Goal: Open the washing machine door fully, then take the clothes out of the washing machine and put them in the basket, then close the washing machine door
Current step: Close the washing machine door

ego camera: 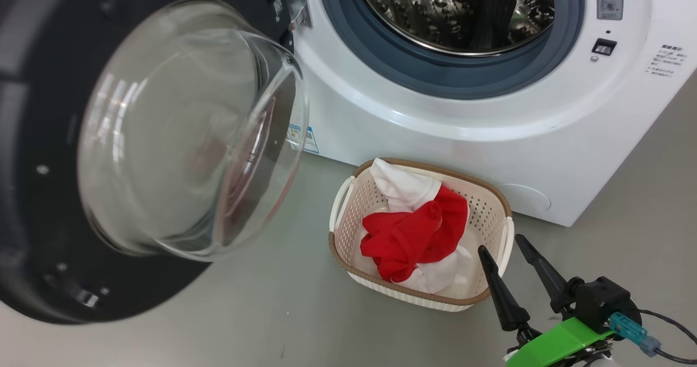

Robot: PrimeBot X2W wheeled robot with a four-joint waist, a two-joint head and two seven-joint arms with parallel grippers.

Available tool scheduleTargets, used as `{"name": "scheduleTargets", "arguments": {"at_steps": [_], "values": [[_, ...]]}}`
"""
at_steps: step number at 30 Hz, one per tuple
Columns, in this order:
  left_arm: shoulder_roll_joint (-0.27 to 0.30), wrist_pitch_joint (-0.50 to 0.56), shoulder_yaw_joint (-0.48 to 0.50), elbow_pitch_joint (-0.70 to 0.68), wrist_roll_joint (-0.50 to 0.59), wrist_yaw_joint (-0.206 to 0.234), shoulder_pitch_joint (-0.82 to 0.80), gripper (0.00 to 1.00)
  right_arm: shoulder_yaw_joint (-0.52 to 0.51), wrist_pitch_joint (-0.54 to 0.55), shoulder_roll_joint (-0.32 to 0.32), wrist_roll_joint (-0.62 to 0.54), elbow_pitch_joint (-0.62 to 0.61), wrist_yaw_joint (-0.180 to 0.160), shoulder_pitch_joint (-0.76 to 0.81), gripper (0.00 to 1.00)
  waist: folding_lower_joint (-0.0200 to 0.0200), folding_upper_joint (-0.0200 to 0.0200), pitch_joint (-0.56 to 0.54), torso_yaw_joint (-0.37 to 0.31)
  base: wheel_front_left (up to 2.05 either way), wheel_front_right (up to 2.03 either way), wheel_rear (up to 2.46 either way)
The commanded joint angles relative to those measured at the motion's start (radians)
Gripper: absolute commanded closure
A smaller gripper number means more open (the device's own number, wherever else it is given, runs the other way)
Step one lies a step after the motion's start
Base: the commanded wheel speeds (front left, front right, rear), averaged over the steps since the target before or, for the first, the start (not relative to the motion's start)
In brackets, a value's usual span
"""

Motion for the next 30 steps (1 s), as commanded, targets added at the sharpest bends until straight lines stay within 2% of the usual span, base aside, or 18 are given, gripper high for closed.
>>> {"name": "scheduleTargets", "arguments": {"at_steps": [1,12,24,30], "values": [[0.049,0.035,0.013,-0.075,-0.033,-0.007,0.031,1.0,0.021,-0.006,0.003,-0.005,-0.024,0.006,-0.008,0.0,0.0,0.0,-0.012,-0.004,0.0,0.0,0.0],[0.021,0.171,-0.031,-0.413,-0.202,-0.007,0.179,1.0,0.006,-0.006,0.013,-0.004,-0.033,0.006,0.008,0.0,0.0,0.0,-0.042,-0.044,0.0,0.0,0.0],[-0.07,0.165,-0.089,-0.626,-0.251,-0.007,0.189,1.0,-0.003,-0.006,0.018,-0.006,-0.039,0.006,0.006,0.0,0.0,0.0,-0.042,-0.108,0.0,0.0,0.0],[-0.149,0.103,-0.144,-0.696,-0.226,-0.007,0.163,1.0,-0.004,-0.006,0.022,-0.007,-0.041,0.006,-0.002,0.0,0.0,0.0,-0.037,-0.157,0.0,0.0,0.0]]}}
